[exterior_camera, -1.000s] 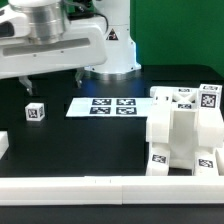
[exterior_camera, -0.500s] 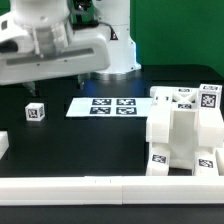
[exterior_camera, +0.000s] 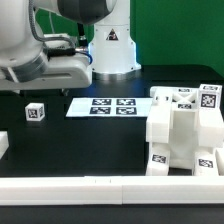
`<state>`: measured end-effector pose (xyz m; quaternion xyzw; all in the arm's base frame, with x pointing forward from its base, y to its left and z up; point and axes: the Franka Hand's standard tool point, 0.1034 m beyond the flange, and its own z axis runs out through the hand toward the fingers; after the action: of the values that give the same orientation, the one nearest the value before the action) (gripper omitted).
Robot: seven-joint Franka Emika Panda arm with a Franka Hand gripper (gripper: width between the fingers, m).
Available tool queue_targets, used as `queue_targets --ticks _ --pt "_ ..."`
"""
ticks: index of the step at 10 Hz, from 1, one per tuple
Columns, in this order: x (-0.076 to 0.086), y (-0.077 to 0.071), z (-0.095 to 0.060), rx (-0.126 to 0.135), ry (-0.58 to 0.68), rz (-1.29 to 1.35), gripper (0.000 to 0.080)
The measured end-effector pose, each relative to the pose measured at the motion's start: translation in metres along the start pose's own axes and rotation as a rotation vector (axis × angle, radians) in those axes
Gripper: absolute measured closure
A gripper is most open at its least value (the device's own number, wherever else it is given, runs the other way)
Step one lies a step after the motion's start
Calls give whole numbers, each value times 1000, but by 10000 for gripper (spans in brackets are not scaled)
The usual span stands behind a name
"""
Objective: Assemble chair
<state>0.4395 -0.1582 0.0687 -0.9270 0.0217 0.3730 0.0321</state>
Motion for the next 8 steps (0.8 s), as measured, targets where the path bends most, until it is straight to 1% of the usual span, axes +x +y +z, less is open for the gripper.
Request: queue_targets --ticks 1,2,3,4,5,7,8 --pt "0 1 1 2 -2 2 150" --pt "-4 12 12 24 -38 23 150" --pt "-6 28 23 47 -82 51 150" --pt "-6 34 32 67 -130 63 150" --pt "0 37 37 57 -120 65 150" --pt "0 37 36 57 -119 65 150" --pt "-1 38 39 61 -124 68 150"
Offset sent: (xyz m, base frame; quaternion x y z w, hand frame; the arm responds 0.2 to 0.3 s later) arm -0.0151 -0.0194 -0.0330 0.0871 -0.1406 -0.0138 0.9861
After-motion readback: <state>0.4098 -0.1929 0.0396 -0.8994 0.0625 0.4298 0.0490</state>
